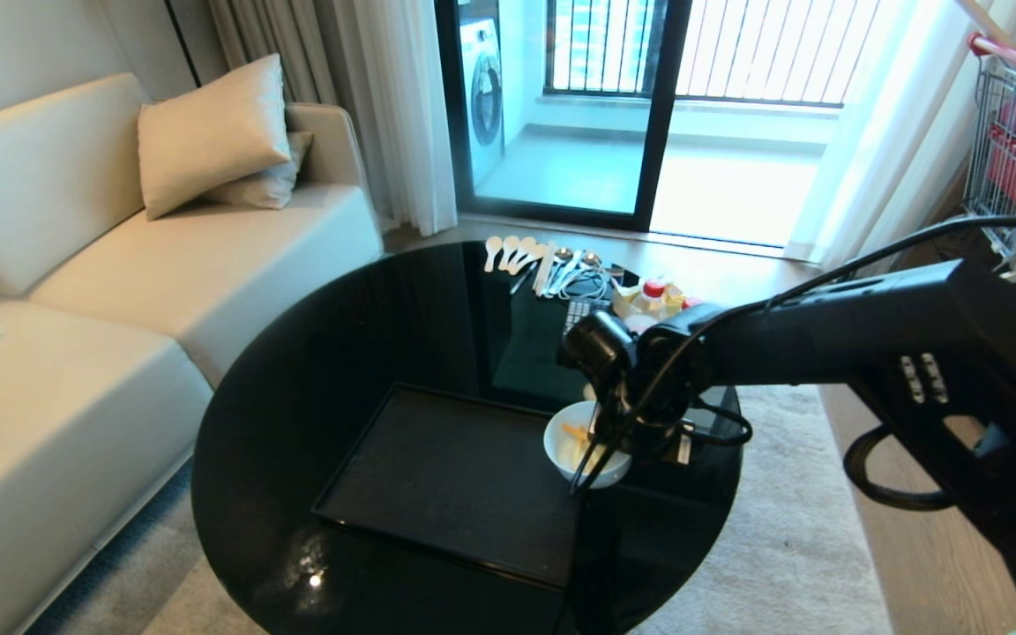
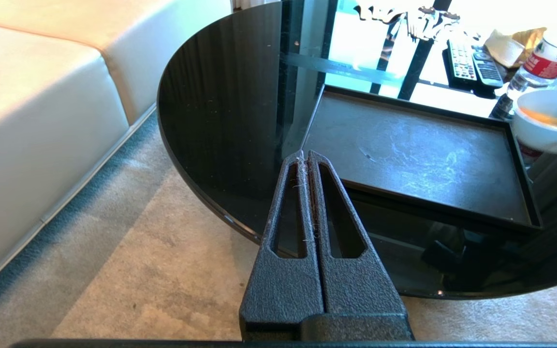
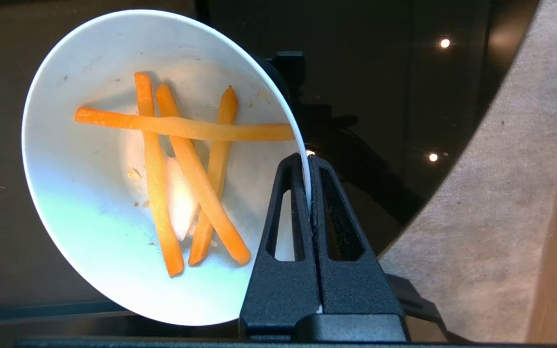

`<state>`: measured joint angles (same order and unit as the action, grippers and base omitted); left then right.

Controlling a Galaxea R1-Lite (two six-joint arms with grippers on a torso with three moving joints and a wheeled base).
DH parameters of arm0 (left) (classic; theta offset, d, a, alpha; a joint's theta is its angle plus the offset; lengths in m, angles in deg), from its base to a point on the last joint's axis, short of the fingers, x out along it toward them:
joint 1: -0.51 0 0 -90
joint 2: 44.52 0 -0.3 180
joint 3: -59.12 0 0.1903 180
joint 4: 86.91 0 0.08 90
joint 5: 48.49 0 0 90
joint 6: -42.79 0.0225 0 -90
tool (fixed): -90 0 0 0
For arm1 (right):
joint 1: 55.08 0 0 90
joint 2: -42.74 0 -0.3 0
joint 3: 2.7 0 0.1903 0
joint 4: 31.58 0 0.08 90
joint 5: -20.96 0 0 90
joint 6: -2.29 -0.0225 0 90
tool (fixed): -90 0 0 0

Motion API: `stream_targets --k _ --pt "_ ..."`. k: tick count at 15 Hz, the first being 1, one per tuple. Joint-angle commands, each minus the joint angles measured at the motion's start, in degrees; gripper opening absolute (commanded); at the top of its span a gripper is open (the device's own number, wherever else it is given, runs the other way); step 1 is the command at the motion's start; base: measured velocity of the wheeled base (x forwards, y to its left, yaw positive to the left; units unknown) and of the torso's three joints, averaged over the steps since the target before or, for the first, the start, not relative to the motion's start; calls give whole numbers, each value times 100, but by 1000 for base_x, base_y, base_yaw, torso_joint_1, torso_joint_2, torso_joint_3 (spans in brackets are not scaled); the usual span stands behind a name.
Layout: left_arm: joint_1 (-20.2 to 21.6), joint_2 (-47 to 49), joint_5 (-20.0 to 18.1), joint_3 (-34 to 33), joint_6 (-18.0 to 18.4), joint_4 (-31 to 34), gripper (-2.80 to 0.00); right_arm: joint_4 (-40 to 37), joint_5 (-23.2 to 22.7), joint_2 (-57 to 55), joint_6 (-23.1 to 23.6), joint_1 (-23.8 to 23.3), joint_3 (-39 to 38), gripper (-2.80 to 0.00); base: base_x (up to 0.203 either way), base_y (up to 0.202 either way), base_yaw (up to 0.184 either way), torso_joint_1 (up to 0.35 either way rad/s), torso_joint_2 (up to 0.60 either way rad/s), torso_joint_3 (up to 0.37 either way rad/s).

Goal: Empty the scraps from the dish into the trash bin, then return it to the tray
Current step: Pick up the bowl with leftover food, then move the bowl over the trash can

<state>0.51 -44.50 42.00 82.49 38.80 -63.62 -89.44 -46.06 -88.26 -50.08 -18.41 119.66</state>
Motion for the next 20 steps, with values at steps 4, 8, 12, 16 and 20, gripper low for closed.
stream_targets --k 4,8,12,16,20 --pt "0 -2 4 0 -6 -1 -280 -71 42 1329 -317 -194 -878 -280 0 0 0 0 0 0" --pt "0 -2 4 0 -6 -1 -280 -55 60 2543 -611 -307 -2111 -280 0 0 0 0 0 0" --pt "0 -2 4 0 -12 -1 -280 11 83 3755 -949 -363 -3586 -280 0 0 0 0 0 0" --pt "0 -2 4 0 -6 -1 -280 123 133 4757 -1088 -733 -4781 -280 0 0 0 0 0 0" --pt "0 -2 4 0 -6 -1 -280 141 133 5425 -1129 -1051 -5517 -280 0 0 0 0 0 0"
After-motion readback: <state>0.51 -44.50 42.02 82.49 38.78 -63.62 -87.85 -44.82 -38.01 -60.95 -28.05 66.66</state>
